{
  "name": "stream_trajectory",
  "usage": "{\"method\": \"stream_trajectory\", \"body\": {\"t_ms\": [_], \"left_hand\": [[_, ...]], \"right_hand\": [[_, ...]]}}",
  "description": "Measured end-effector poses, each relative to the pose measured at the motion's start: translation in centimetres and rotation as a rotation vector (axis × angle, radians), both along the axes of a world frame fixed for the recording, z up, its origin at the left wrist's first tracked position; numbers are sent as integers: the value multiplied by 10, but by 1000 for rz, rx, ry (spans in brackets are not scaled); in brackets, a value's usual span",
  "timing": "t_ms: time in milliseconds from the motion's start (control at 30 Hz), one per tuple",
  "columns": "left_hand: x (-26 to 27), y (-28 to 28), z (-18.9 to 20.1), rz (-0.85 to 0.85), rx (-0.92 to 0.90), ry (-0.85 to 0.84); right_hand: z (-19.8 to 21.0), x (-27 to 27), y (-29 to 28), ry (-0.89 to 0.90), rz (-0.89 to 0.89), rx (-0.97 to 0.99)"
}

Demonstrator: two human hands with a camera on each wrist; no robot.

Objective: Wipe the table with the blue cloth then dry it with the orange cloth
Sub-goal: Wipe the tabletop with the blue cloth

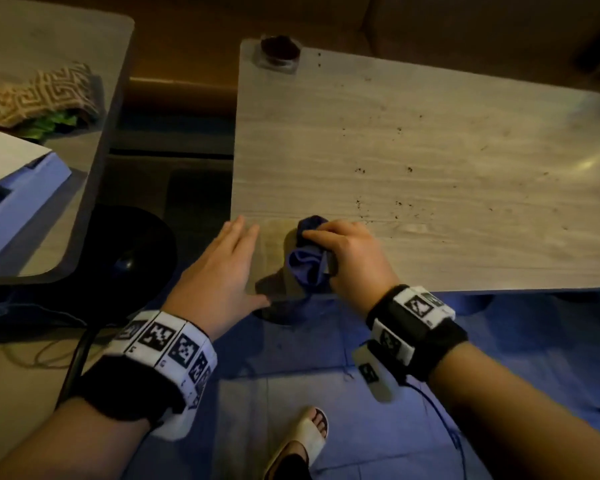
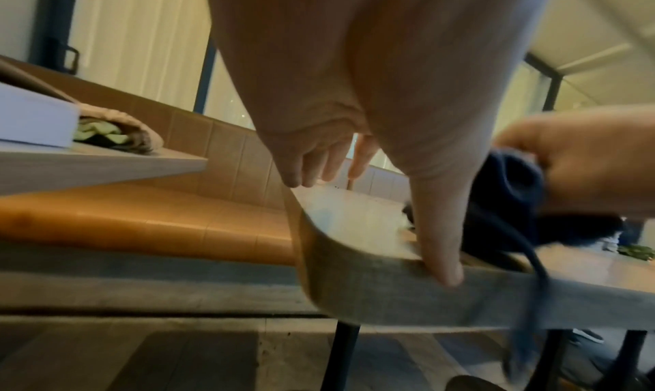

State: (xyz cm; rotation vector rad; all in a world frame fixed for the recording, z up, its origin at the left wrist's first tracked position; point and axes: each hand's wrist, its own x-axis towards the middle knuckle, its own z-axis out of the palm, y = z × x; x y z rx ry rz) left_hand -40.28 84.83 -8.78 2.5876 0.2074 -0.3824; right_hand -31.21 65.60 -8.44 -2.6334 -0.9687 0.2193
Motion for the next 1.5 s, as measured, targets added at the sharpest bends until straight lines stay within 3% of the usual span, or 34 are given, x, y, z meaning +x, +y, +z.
{"method": "stream_trajectory", "body": {"t_ms": [100, 200, 300, 333, 400, 433, 533, 600, 767, 900, 1000, 1100, 1333, 1500], "left_hand": [[27, -4, 5, -80, 72, 70], [51, 2, 14, -122, 112, 143], [77, 9, 14, -131, 147, 231], [82, 10, 11, -142, 161, 263], [90, 7, 6, -158, 195, 309], [91, 6, 4, -156, 207, 328], [92, 6, 5, -139, 198, 346], [92, 7, 7, -133, 190, 318], [90, 7, 12, -106, 173, 362], [96, -2, 22, -84, 215, 451], [109, -15, 31, -92, 302, 521], [137, -25, 53, -109, 401, 510], [244, -4, 51, -39, 172, 290], [343, 33, 46, -80, 188, 275]], "right_hand": [[-7, -16, -15, 54, 96, -77], [12, -29, -44, 331, 210, -103], [36, 22, -33, 506, 89, 148], [43, 52, -18, 430, 12, 235], [44, 119, 19, 172, -83, 229], [41, 150, 41, 95, -100, 172], [27, 190, 89, 120, -16, -163], [16, 167, 86, 73, 135, -258], [11, 56, -4, 86, 279, -92], [20, 19, -58, 338, 383, -166], [39, 59, -78, 605, 341, -136], [61, 118, -81, 691, 270, -56], [68, 253, -26, 386, -190, 187], [69, 349, 32, 181, -248, 142]]}}
